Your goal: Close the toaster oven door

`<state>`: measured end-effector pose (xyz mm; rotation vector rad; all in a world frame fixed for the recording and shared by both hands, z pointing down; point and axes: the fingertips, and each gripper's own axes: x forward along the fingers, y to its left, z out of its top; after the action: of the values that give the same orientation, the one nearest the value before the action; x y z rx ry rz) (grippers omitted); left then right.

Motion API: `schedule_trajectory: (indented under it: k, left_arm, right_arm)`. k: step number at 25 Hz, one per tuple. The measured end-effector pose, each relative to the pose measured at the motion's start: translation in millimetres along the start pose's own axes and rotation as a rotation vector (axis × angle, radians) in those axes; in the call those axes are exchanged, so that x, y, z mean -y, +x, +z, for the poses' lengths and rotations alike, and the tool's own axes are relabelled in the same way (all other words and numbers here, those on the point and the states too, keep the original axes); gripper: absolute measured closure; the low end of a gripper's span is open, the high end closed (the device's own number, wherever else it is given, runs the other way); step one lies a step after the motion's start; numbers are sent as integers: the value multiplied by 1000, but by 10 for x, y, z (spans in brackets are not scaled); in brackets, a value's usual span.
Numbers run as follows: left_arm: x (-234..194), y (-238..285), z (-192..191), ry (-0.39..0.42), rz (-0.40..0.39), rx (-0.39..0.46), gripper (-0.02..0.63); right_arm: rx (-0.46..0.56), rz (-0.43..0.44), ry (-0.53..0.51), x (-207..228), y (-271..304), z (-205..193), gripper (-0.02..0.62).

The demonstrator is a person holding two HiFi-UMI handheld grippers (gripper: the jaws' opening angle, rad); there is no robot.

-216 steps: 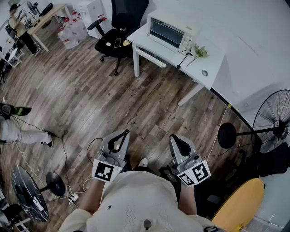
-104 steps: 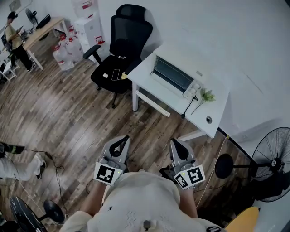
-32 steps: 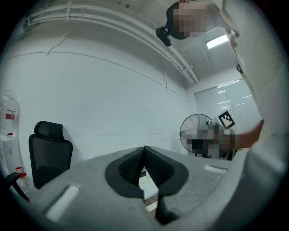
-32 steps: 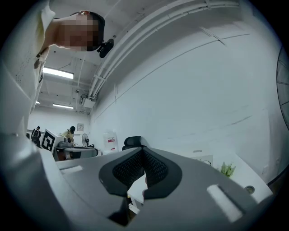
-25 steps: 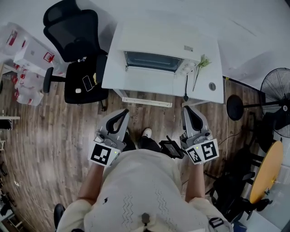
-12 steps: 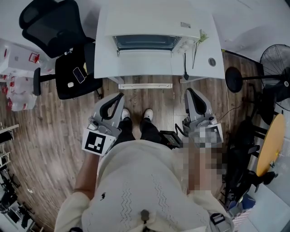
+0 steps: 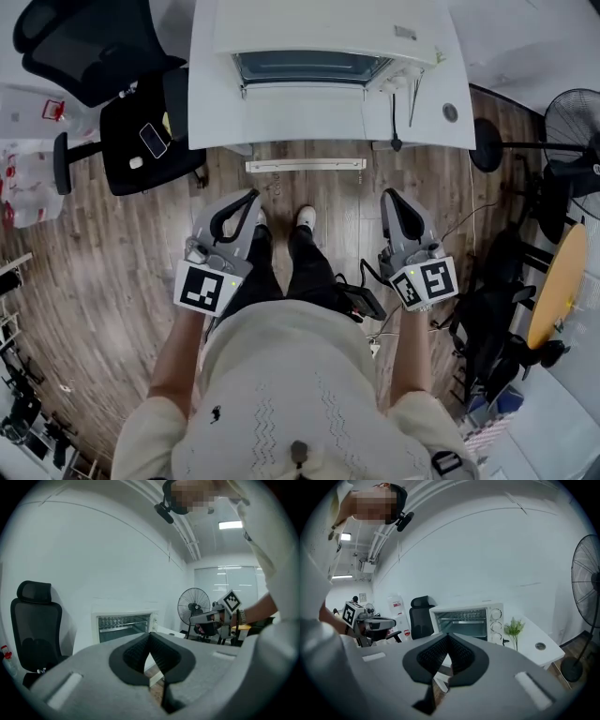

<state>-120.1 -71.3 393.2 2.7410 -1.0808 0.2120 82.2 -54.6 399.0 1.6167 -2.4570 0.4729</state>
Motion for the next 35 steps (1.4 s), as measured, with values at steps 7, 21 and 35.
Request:
schedule_trajectory:
  k: [7,21,35]
  left_arm:
    - [28,181,-418,-32,-23,-52,603]
    - [-22,500,-1323,-109,-5,-136,603]
    - [-170,624,-2627,-192,63,-267,492]
  right_arm:
    - [-82,29,23,-14,155,-479,586]
    - [-189,115,50,79,550,-1351,584]
    - [-289,163,83,365,863,-2642,584]
